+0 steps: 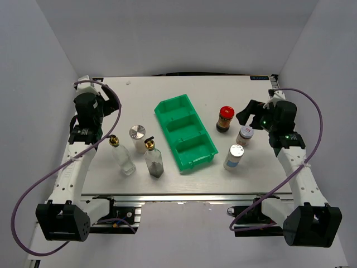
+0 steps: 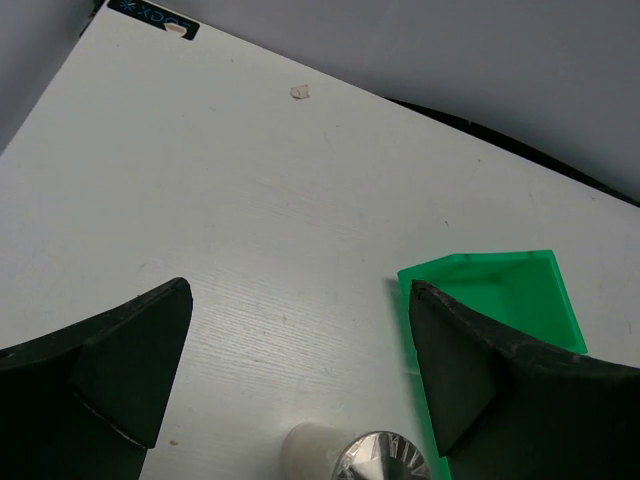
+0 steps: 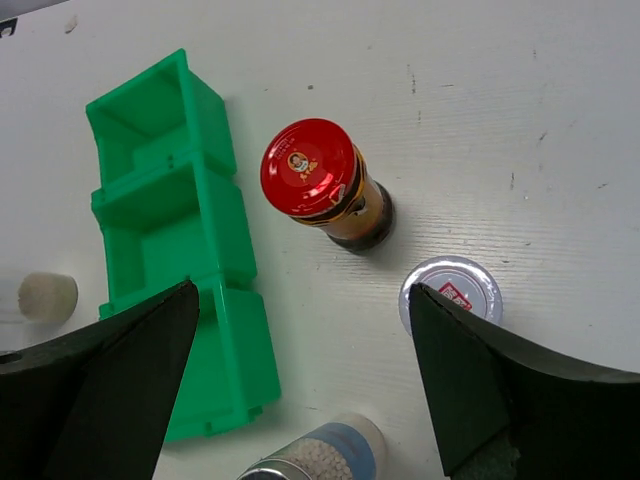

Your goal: Organize the condiment bottles

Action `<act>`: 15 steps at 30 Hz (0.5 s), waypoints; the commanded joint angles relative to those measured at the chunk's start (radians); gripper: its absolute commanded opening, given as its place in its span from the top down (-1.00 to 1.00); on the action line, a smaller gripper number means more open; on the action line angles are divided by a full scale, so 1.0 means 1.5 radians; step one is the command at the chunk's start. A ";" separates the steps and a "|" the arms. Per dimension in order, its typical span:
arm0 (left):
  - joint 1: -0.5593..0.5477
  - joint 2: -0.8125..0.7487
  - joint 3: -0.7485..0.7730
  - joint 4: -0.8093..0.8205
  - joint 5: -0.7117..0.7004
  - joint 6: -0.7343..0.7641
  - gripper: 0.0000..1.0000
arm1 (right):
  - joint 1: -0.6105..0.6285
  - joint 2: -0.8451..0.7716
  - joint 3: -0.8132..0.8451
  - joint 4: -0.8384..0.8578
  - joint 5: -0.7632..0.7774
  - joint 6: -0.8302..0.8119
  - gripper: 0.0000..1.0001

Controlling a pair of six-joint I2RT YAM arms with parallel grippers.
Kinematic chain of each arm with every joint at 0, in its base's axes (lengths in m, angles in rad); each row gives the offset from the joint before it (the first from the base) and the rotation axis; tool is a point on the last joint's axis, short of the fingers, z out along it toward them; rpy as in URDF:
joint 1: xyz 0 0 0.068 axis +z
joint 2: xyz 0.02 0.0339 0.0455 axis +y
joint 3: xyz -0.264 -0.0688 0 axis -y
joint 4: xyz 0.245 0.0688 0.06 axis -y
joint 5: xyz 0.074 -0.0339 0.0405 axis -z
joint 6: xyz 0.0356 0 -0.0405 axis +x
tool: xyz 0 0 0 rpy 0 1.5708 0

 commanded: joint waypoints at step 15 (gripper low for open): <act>0.002 -0.022 -0.066 0.053 0.055 -0.010 -0.96 | 0.369 0.010 0.065 0.026 -0.202 -0.277 -0.78</act>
